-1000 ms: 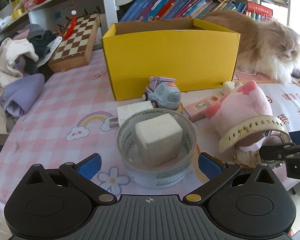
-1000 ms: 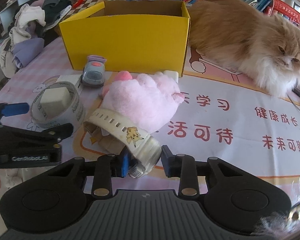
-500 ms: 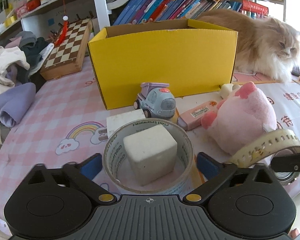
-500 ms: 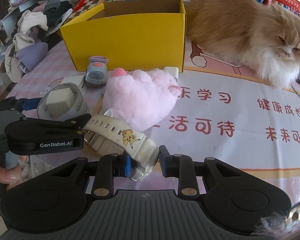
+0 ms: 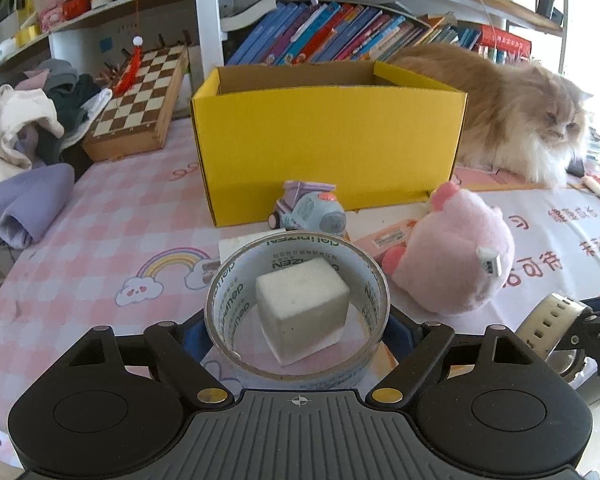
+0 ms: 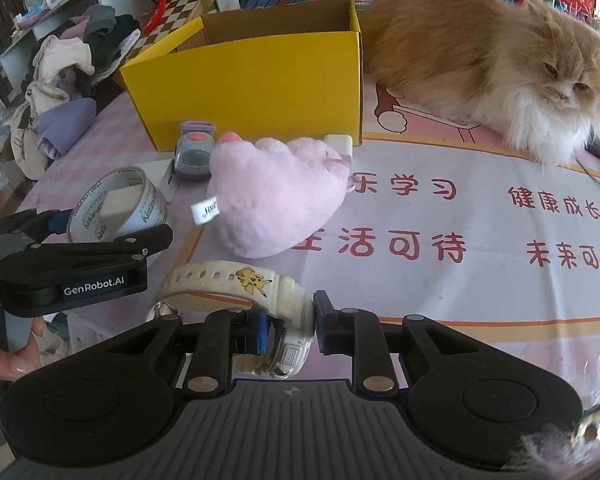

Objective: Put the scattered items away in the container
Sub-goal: 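Close the right tool on the white watch while the left tool grasps and lifts the tape roll, then carry the watch and the tape roll with both tools over the yellow box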

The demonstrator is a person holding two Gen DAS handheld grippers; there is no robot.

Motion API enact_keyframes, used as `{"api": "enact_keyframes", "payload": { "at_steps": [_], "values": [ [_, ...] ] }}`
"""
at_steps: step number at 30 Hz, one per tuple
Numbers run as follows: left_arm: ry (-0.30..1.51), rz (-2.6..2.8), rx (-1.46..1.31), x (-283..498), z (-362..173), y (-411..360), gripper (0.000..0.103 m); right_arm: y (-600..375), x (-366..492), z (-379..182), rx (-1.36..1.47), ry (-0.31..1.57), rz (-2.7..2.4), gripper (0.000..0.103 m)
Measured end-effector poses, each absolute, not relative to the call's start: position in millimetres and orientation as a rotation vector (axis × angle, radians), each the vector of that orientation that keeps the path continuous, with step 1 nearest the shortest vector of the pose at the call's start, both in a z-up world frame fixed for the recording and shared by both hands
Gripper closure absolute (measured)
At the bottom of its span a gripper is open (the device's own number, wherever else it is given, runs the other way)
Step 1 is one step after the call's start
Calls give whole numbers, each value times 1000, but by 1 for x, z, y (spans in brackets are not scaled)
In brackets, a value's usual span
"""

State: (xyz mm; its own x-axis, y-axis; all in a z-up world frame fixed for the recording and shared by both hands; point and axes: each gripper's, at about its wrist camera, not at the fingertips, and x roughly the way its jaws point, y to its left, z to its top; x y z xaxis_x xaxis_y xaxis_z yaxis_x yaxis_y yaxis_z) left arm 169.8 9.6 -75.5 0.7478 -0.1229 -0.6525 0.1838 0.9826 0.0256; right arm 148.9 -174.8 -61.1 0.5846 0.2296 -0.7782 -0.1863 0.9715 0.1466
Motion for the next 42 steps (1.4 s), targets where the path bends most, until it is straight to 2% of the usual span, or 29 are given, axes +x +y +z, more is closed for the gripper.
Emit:
{"api": "enact_keyframes", "payload": {
  "at_steps": [17, 42],
  "values": [
    [611, -237, 87, 130, -36, 12, 18, -175, 136, -45, 63, 893, 252, 82],
    [592, -321, 98, 104, 0, 18, 18, -163, 137, -5, 19, 851, 355, 82]
  ]
}}
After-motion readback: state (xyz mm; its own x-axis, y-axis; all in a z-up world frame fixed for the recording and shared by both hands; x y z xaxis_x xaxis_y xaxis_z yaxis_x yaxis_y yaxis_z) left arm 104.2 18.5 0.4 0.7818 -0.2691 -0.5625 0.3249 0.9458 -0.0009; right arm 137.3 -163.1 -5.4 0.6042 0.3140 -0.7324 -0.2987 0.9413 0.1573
